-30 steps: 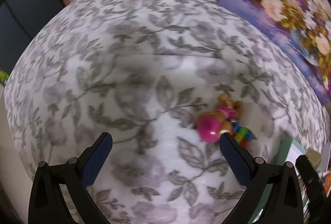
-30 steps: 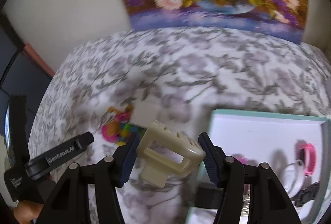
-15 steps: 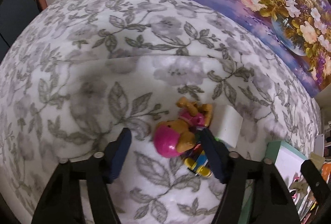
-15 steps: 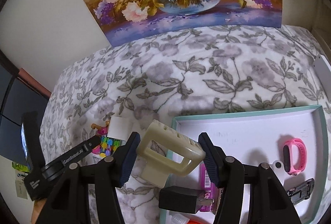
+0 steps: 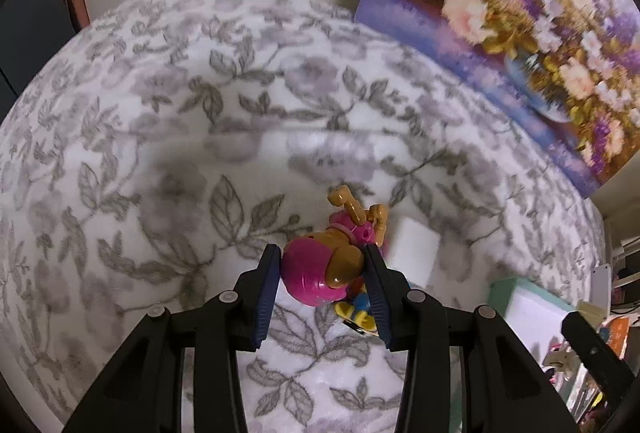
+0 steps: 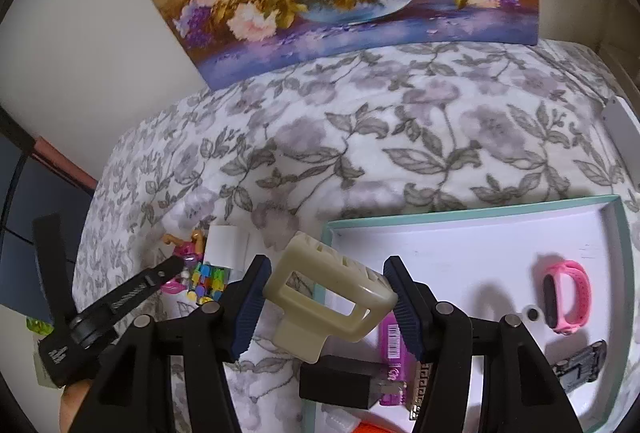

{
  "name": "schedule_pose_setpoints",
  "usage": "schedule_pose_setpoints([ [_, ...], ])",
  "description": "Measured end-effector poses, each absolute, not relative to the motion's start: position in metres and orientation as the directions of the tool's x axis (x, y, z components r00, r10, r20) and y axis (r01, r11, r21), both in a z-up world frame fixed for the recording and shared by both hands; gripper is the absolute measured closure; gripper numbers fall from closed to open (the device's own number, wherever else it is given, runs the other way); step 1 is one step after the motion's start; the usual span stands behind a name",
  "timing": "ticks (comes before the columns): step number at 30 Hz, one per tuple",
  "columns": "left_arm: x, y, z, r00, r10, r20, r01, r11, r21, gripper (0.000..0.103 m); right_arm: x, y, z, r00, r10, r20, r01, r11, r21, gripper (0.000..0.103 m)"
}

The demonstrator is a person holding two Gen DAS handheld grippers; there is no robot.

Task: Organize rigid objects
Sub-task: 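Carry the cream frame and pink doll into the tray and release both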

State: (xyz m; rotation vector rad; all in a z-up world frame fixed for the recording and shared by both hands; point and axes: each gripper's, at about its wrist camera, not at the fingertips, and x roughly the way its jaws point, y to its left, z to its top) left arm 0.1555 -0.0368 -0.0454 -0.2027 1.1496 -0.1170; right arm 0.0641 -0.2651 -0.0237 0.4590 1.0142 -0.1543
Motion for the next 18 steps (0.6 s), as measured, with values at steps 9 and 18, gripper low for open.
schedule_pose_setpoints([
  [9, 0.128, -0.065, 0.005, 0.47, -0.273, -0.84, 0.079, 0.96, -0.268, 0.06, 0.035, -0.307, -0.016, 0.503, 0.031, -0.864, 0.432, 0.857, 0.282, 0.042],
  [18, 0.086, -0.158, 0.004, 0.39, -0.353, -0.851, 0.248, 0.93, -0.272, 0.06, -0.005, -0.38, -0.027, 0.422, -0.068, -0.904, 0.605, 0.764, 0.225, 0.042],
])
